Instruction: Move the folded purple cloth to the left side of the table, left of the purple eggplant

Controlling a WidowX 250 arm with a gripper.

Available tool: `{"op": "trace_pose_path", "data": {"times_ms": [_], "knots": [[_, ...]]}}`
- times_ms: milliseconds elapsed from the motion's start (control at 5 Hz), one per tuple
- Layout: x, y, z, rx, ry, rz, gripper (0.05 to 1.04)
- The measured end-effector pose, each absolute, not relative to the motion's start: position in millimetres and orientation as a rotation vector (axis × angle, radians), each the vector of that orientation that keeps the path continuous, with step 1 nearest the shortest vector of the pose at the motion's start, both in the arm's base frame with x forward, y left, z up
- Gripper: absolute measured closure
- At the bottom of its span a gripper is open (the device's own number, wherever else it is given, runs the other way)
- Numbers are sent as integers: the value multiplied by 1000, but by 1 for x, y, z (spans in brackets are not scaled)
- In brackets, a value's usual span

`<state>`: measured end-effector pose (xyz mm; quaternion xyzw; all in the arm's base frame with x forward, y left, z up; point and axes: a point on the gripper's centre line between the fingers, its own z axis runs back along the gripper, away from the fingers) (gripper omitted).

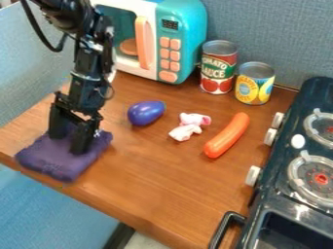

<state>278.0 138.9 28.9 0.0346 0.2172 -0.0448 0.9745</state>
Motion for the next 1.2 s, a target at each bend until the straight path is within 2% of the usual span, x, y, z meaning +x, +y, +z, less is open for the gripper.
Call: {"op": "trace_pose_path", "data": {"times_ms": [400, 600, 800, 1000, 1200], "knots": [[287, 160, 50, 88, 423, -69, 83], [279, 169, 52, 77, 441, -37, 83], [279, 153, 64, 20, 339, -53, 83], [291, 125, 85, -9, 189, -115, 83], [308, 75, 89, 4, 134, -215, 83]]}}
